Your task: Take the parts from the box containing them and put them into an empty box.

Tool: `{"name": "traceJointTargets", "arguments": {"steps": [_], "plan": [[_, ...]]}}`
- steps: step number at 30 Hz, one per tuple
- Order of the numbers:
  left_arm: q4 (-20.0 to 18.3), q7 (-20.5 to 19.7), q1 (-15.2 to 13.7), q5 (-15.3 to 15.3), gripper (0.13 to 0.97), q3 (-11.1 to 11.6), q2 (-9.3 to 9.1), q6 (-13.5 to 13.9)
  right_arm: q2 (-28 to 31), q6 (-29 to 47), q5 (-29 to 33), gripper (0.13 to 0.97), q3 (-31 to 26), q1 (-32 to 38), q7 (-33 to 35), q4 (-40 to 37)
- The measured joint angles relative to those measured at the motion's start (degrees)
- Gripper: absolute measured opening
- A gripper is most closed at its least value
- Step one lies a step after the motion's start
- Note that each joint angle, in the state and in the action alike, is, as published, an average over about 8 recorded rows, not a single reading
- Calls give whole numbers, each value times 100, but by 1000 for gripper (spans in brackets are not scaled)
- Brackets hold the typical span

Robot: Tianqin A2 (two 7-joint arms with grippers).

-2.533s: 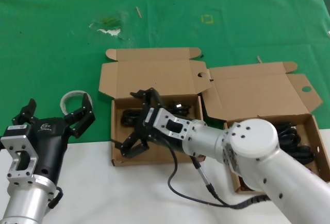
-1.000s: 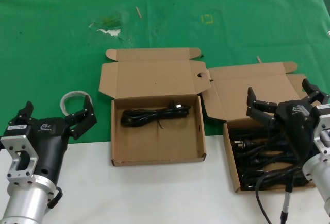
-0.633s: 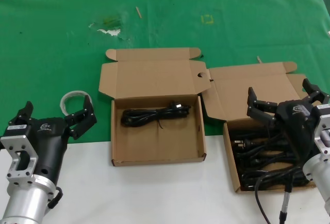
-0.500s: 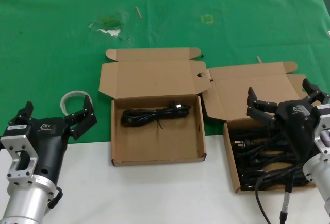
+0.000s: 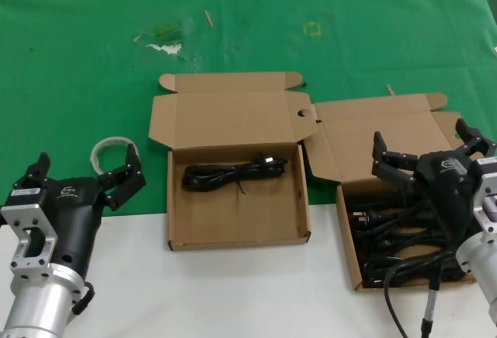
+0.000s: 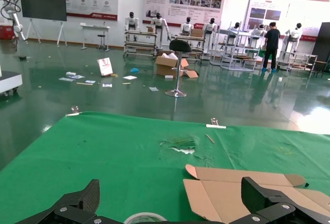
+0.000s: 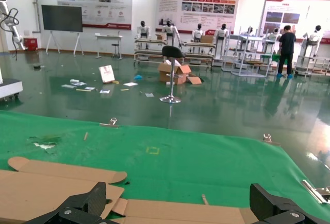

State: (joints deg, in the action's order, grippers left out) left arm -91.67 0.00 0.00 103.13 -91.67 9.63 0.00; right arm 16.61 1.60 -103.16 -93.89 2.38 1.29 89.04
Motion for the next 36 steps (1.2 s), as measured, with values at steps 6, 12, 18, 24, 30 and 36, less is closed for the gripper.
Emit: {"name": "traceJointTargets", "arguments": {"steps": [6,12,18,24,30,36], "plan": [[0,0,0,0,966,0,0,0,0,0,0,966,0,0,0,0],[0,0,0,0,966,0,0,0,0,0,0,966,0,0,0,0],[0,-1,0,0,966,0,0,0,0,0,0,966,0,0,0,0],[0,-3,0,0,966,0,0,0,0,0,0,966,0,0,0,0],[0,-1,0,0,966,0,0,0,0,0,0,966,0,0,0,0],[0,-1,0,0,966,0,0,0,0,0,0,966,0,0,0,0]]}}
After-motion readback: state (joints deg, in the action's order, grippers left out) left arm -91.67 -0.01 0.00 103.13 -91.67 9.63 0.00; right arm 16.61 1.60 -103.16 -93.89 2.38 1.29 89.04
